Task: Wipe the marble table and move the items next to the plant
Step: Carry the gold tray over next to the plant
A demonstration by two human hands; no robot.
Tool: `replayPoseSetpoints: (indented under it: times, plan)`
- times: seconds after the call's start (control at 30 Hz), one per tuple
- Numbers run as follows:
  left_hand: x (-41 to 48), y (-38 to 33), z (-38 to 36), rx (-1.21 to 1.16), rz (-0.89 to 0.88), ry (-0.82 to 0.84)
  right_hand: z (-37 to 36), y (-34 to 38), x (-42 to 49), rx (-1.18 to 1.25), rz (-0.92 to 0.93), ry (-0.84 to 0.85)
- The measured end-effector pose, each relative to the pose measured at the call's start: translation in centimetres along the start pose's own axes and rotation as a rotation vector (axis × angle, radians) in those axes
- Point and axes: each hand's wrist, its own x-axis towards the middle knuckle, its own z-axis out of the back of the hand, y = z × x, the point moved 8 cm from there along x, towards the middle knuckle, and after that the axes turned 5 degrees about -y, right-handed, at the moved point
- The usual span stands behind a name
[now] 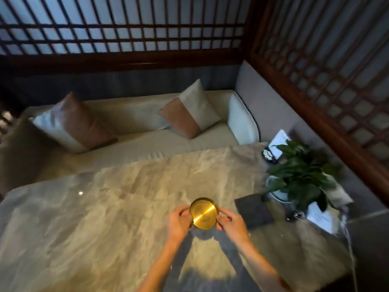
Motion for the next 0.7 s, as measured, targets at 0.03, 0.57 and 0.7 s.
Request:
replayPoseSetpoints:
  times: [0.03,0.57,0.7]
  plan:
    - [0.6,-0.4,-1.5,0.029,-0.009,-0.007,1.4,0.3,0.7,-0.016,0.005,-0.03]
    - [24.1,-9.3,-29.4,0.2,-0.135,0.065,15.9,-0.4,31.5,0.046,-0.07,-0.32]
    - [32.4,-4.7,-36.4,0.2,-0.089,0.059,17.7,-2.5,38.1,-0.038,-0.142,-0.411]
